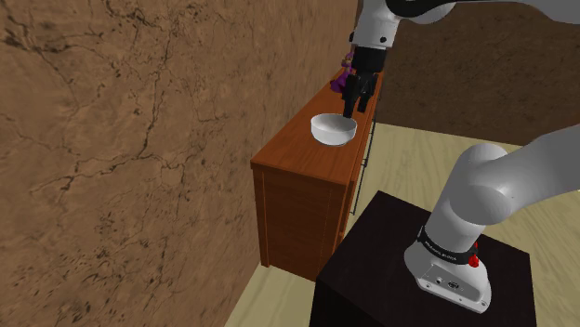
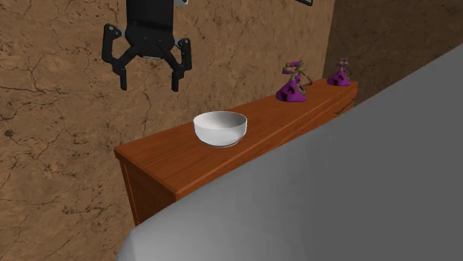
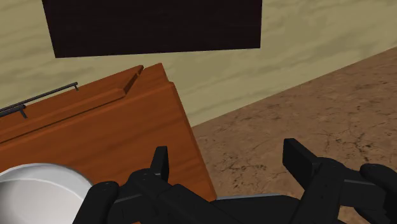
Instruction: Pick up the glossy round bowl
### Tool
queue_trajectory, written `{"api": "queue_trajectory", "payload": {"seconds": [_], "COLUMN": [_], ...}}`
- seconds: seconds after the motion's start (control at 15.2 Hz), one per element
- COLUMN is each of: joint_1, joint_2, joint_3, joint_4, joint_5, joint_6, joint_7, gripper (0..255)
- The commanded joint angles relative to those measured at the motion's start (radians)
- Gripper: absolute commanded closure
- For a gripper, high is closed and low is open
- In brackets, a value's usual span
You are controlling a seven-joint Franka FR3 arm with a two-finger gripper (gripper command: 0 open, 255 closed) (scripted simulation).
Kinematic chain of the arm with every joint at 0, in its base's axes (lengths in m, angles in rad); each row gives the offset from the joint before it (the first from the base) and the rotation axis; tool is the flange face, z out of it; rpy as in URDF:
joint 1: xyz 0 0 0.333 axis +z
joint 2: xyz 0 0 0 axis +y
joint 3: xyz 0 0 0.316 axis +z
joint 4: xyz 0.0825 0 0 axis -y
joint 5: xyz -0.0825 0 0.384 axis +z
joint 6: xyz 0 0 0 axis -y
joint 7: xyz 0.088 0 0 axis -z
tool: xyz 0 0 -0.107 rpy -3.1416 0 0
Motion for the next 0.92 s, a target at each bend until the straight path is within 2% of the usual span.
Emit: {"api": "queue_trajectory", "payload": {"seconds": [0.0, 0.4, 0.86], "joint_1": [0.0, -0.029, -0.063], "joint_2": [0.0, 0.194, 0.439], "joint_3": [0.0, -0.029, -0.061], "joint_4": [0.0, 0.03, 0.118], "joint_5": [0.0, -0.073, -0.15], "joint_6": [0.0, 0.133, 0.264], "joint_7": [0.0, -0.056, -0.101], "gripper": [0, 0, 0]}}
